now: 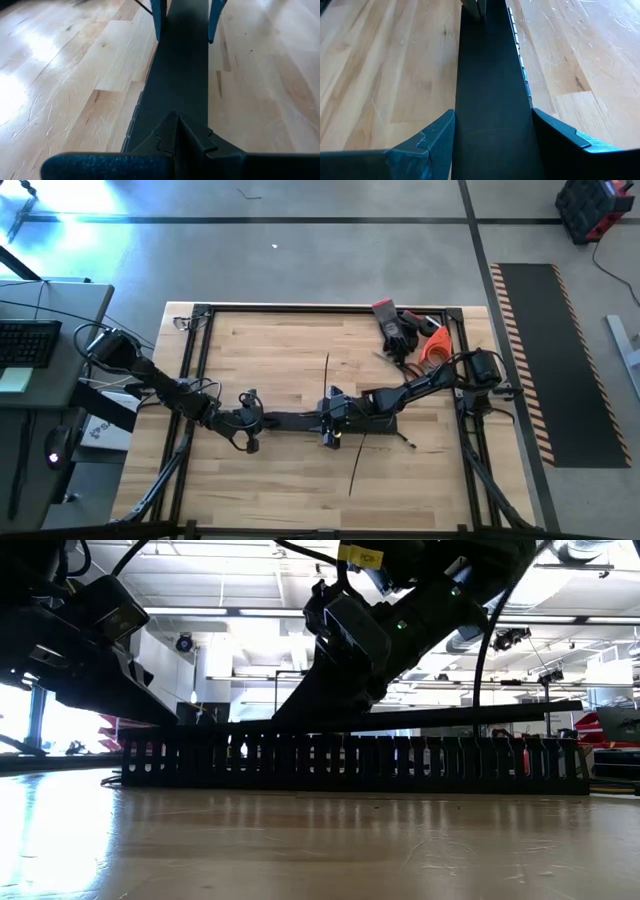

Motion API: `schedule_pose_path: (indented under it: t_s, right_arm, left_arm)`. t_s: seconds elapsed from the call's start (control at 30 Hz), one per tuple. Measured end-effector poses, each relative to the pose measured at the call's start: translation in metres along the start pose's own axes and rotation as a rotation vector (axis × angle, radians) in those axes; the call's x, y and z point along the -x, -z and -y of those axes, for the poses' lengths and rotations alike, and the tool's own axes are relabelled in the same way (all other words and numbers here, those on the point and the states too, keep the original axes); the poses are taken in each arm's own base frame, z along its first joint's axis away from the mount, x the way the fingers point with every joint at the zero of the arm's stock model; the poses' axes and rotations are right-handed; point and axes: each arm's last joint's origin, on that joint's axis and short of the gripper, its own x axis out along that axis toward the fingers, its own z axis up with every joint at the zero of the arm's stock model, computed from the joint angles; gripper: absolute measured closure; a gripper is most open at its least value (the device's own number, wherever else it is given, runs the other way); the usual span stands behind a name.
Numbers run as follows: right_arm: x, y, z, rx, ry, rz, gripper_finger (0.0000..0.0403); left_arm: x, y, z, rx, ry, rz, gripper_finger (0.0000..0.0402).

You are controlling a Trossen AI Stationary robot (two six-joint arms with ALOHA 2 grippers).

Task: Ziptie cables
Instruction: Close the black cable duct cover

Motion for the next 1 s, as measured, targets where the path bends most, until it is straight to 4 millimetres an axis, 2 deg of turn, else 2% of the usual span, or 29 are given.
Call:
schedule_pose_path:
  t_s: [0.27,0.6,1.0]
  right_arm:
    - [0.000,0.000,-0.001,0.017,0.018,0.002,0.0193]
    - [0.001,-0.005,-0.002,-0.007,0.010,0.056,0.0193]
    - [0.001,-0.001,0.002,-0.032,0.025,0.002,0.0193]
  left_arm:
    - [0.000,-0.001,0.001,0.013,-0.004,0.013,0.0401]
    - [0.016,-0.035,0.004,0.006,0.067,0.182,0.0402]
    - [0.005,-0.020,0.002,-0.015,0.024,0.080,0.0402]
